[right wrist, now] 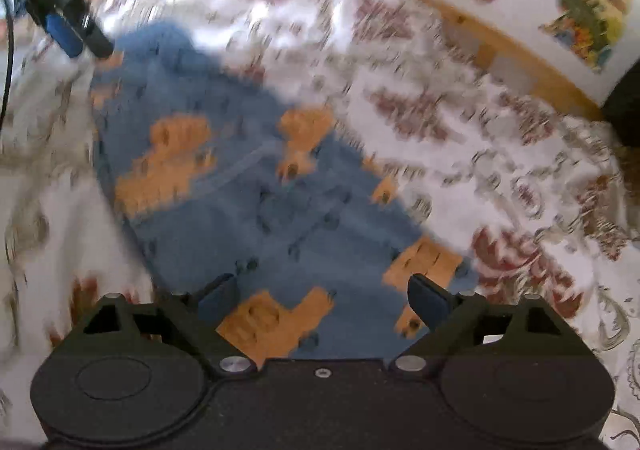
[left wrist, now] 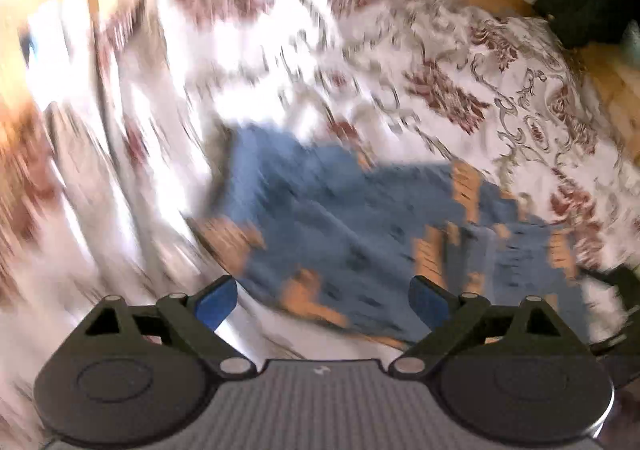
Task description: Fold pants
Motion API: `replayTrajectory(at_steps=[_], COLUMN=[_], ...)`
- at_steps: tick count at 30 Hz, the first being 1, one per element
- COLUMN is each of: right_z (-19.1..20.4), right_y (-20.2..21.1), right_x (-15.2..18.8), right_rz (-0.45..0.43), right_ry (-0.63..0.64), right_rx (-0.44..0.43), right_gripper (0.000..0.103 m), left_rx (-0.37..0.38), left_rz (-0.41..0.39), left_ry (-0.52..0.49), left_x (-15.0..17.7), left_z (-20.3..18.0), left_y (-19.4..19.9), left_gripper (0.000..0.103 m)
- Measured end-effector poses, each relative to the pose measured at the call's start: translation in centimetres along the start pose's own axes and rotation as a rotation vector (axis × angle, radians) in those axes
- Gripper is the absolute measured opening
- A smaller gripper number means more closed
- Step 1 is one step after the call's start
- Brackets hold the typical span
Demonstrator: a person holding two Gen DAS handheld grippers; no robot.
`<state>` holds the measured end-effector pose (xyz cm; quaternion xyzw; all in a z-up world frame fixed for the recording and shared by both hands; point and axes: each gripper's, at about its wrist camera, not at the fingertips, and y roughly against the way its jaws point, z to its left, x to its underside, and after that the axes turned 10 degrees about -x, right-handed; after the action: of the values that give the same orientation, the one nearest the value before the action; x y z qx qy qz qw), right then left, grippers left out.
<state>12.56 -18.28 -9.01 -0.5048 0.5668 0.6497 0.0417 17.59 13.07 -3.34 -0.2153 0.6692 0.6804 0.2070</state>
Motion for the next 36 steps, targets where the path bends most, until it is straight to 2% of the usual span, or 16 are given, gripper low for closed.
replayTrajectory(at_steps=[2,3,5,7,10,12,14,16,18,21,25,28,30,33,36], right_z=[0.6,1.0,2.5,4.2,7.1,8.3,8.7,8.7,8.3,7.9,7.5,7.4,7.4,7.4,7.4], right_y=[1.0,1.3,1.8,1.5,0.2,-1.0,-2.0,-2.7,-3.0,-3.3,-3.5,-3.5,-3.5,-3.5,-3.5], right_x=[-1.0,-1.4,-2.3,-3.2,-4.1,-4.2,-3.7,-3.1,-2.7,-2.6,-2.4,-2.3,-2.3,-2.2,-2.2], right_rz=[-0.070,-0.094,-0.141,-0.158,-0.129,-0.104,-0.081,-0.060,-0.062,-0.066,-0.070,-0.070,-0.072,-0.073,-0.078], right_ry=[-0.046,-0.062,-0.061,-0.009,0.094,0.147,0.188,0.196,0.158,0.116,0.080,0.062,0.057,0.056,0.051], right_rx=[0.035,0.037,0.028,0.039,0.089,0.155,0.166,0.163,0.142,0.126,0.110,0.102,0.100,0.099,0.098], right_gripper=[0.098,0.098,0.098,0.098,0.098,0.098,0.098,0.098,0.099,0.101,0.102,0.102,0.102,0.102,0.102], left_rx=[0.037,0.076,0.141,0.141,0.141,0.161,0.162,0.149,0.125,0.088,0.082,0.043,0.008,0.053,0.042], left_rz=[-0.050,-0.056,-0.021,-0.008,-0.002,-0.018,-0.013,-0.002,0.011,-0.003,-0.061,-0.039,-0.024,-0.015,-0.007], left_ry=[-0.003,0.030,0.143,0.186,0.183,0.162,0.153,0.154,0.153,0.142,0.110,0.105,0.122,0.155,0.134], left_x=[-0.4,-0.6,-0.9,-1.0,-1.2,-1.1,-1.1,-1.0,-1.1,-1.0,-0.9,-1.0,-1.1,-1.2,-1.4], left_z=[1.6,2.7,4.5,5.2,5.2,5.0,4.8,5.0,5.0,5.0,4.5,4.3,4.5,4.9,4.3], left_y=[0.0,-0.2,-1.6,-2.6,-3.1,-3.2,-3.8,-4.2,-4.7,-4.8,-4.0,-4.3,-4.5,-4.7,-5.0], left_gripper=[0.099,0.098,0.095,0.091,0.076,0.075,0.074,0.068,0.043,0.024,0.023,0.024,0.037,0.053,0.060])
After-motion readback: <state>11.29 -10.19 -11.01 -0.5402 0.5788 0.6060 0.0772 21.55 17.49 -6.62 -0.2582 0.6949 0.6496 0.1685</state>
